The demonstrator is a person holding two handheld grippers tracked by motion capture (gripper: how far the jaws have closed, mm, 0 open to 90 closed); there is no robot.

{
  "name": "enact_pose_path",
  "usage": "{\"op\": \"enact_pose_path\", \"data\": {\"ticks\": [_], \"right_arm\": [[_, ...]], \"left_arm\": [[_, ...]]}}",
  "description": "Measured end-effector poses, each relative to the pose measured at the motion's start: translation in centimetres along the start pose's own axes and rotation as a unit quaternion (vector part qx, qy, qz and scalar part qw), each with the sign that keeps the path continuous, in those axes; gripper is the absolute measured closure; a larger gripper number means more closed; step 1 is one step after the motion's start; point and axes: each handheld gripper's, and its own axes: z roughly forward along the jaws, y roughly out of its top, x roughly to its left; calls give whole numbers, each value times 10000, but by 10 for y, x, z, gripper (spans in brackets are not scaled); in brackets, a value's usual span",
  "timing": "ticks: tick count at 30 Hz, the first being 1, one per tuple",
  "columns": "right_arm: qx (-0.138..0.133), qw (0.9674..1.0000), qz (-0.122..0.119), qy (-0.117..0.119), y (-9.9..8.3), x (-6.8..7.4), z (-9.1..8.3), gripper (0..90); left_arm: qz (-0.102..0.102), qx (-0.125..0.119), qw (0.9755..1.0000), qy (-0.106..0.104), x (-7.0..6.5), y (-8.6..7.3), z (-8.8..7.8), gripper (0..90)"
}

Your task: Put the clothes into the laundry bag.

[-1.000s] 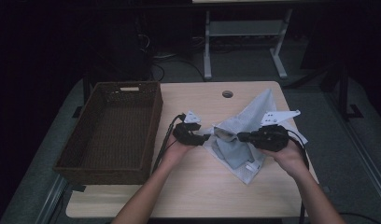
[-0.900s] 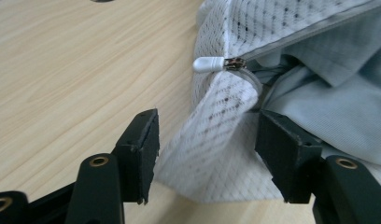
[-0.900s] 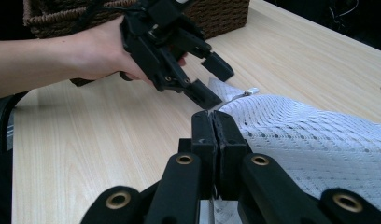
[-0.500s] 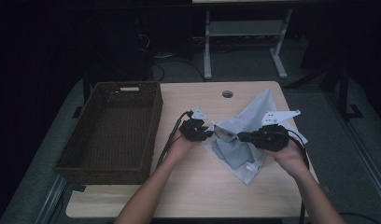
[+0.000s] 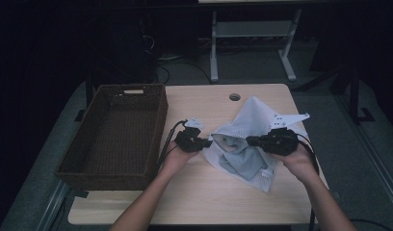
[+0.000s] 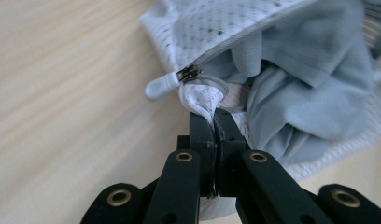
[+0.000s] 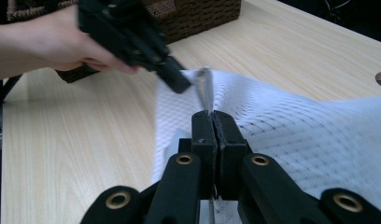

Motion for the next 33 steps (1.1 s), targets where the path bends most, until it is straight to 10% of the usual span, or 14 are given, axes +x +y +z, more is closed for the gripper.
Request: {"op": "enact_pose_path", "data": {"ticks": [23, 33], "right_arm": [[299, 9995, 42, 92, -10, 1, 21, 861], [29, 9988, 460, 177, -24, 11, -5, 518]], "left_arm": [[198, 152, 9986, -459, -62, -61, -29, 875], [181, 67, 9985, -511, -56, -63, -30, 875]]}}
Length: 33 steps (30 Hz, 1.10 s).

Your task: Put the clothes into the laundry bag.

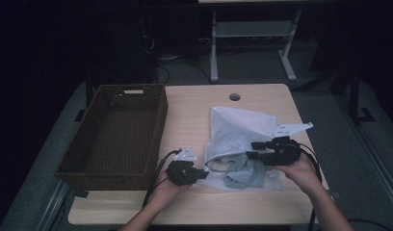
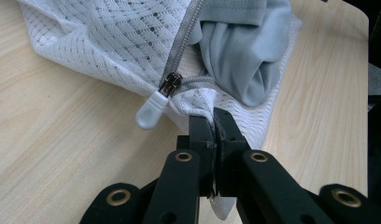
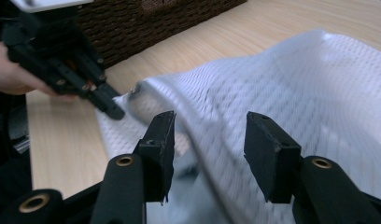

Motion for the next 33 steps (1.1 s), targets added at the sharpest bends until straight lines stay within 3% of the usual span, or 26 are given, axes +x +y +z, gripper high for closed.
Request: {"op": "enact_pose_path", "data": {"ticks": [7, 15, 18, 25, 30, 33], "right_arm": [[-71, 9997, 92, -230, -27, 11, -23, 464], [93, 9997, 47, -242, -54, 31, -27, 490], [208, 9997, -38, -157, -62, 41, -17, 490], [340, 9990, -268, 110, -57, 52, 13, 487], [527, 9978, -398, -86, -59, 50, 30, 479], [781, 9948, -580, -285, -62, 48, 46, 476]], "left_arm": [[5, 12, 10000, 8, 0, -1, 1, 875], [-13, -3, 10000, -8, 0, -1, 2, 875], [-14, -6, 10000, -18, 0, -1, 2, 873], [-11, -52, 10000, -83, 1, 0, 2, 871], [37, -23, 9999, -102, -1, -1, 3, 871], [56, -16, 9999, -109, 0, -1, 3, 871]]}}
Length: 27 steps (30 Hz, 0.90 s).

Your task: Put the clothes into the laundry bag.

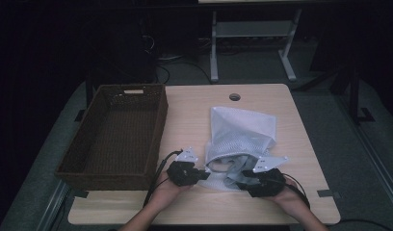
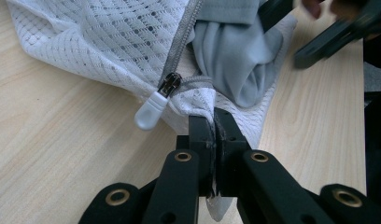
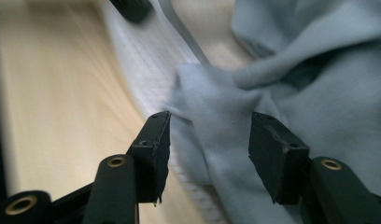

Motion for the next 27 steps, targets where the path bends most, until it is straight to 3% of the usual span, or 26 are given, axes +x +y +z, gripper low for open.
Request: {"op": "enact_pose_path", "data": {"ticks": [2, 5, 8, 11, 16, 20, 27], "right_arm": [[333, 9991, -106, -236, -3, 0, 13, 514], [290, 9989, -13, -381, -5, -2, 13, 658], [223, 9993, 31, -309, -5, -4, 9, 836], [73, 9995, -31, -297, -1, -1, 4, 862], [-610, 9976, -10, -328, 18, -2, -11, 865], [-793, 9960, 39, -403, 32, -9, -9, 865], [-836, 9948, 115, -567, 50, -28, 3, 867]], "left_arm": [[4, 4, 10000, -9, 0, 0, 0, 871], [15, 9, 10000, -16, -1, 0, 1, 871], [49, 9, 10000, -1, -2, 0, 2, 871], [85, 38, 10000, 25, -2, 0, 1, 871], [66, 48, 10000, 4, -2, 0, 2, 871], [108, 80, 9999, 12, -3, 0, 3, 871], [109, 96, 9999, -11, -4, 0, 4, 871]]}}
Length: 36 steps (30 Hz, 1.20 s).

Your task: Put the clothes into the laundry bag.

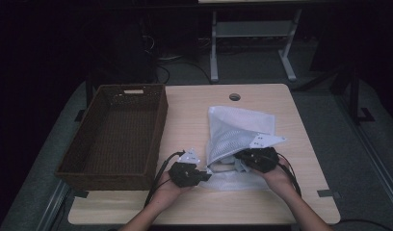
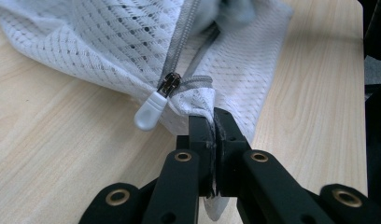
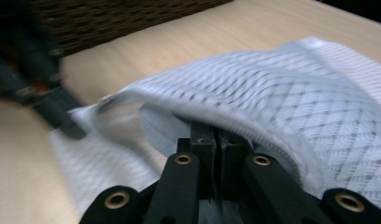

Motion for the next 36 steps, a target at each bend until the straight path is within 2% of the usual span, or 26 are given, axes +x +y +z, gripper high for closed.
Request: {"op": "enact_pose_path", "data": {"ticks": [8, 12, 16, 20, 27, 30, 32, 36], "right_arm": [[-1, 9998, 165, -91, 21, -28, 32, 868], [45, 9998, 214, 10, 26, -33, 42, 867], [102, 9999, 108, 65, 28, -30, 34, 867], [187, 9996, 7, 193, 27, -26, 16, 867], [357, 9986, -9, 381, 8, -22, -20, 865], [460, 9982, 24, 386, -3, -22, -29, 859], [566, 9974, 102, 443, -11, -23, -32, 806], [579, 9967, 332, 457, -19, -27, -41, 622]], "left_arm": [[-13, 0, 10000, 23, 1, 1, 2, 874], [-59, -32, 9999, 121, 3, 1, 3, 874], [-119, -28, 9998, 155, 4, 1, 5, 875], [-152, -42, 9996, 250, 3, 1, 6, 875], [-289, -47, 9990, 344, 7, 0, 5, 874], [-336, -74, 9988, 348, 8, -1, 5, 873], [-332, -59, 9988, 346, 8, -2, 5, 870], [-334, -61, 9989, 331, 7, -2, 4, 864]]}}
